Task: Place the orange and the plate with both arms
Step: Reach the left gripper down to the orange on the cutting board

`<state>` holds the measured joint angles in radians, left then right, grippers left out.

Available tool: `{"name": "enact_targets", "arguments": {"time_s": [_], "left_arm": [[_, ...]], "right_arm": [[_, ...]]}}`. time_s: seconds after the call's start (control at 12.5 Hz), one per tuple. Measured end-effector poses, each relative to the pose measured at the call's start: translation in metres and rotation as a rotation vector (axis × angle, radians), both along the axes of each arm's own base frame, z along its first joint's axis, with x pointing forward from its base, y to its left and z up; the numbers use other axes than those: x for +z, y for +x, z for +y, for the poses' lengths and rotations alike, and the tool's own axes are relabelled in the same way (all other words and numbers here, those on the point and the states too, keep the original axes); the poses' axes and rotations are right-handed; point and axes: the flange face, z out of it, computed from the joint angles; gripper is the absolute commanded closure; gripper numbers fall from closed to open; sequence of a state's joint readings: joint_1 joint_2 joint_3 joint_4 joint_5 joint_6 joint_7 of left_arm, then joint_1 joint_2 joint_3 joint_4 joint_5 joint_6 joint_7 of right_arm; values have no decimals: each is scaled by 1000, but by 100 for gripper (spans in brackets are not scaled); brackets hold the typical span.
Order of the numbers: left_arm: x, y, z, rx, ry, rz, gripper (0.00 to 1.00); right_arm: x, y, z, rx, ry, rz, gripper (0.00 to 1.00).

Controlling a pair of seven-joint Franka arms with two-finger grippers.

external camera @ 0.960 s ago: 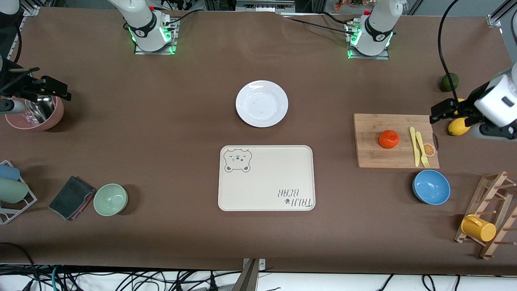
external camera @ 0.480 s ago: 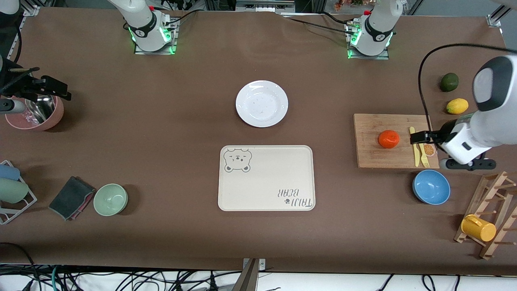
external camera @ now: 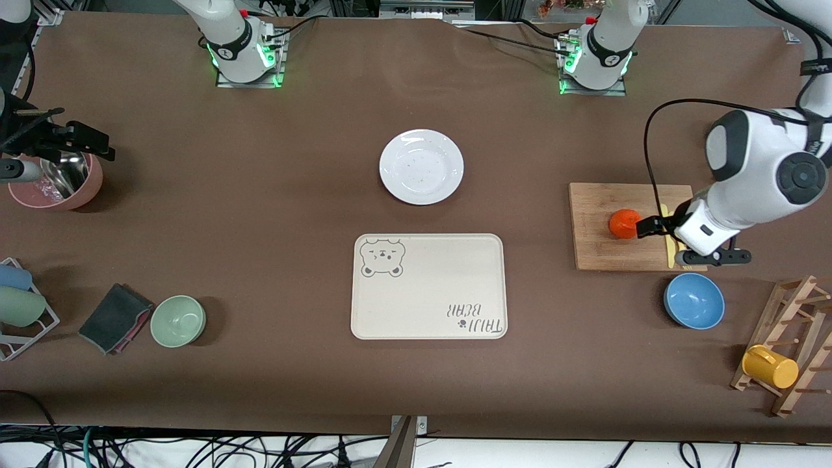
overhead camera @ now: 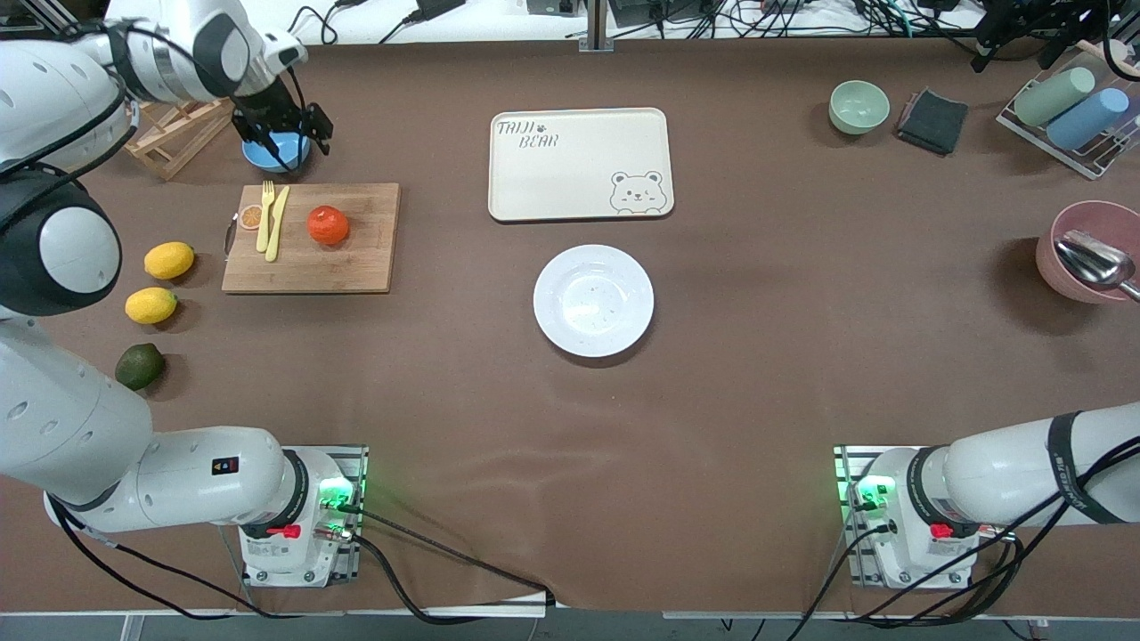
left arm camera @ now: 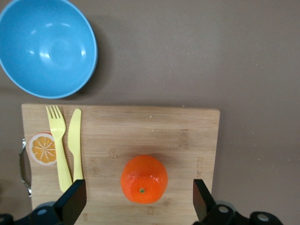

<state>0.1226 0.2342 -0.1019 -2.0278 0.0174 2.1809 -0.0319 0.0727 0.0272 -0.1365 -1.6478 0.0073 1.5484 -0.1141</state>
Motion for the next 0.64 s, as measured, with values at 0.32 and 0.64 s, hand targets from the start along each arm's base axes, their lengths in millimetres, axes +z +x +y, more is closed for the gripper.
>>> {"name": "enact_targets", "arguments": {"time_s": [0.32,0.64], "left_arm": [[-44,-31,0,3,0,-13,0],[-65,-39,6,16,-4,10,0]], "right_arm": [[0,0,0,0,0,1,0],[0,0,0,0,0,2,0]]}}
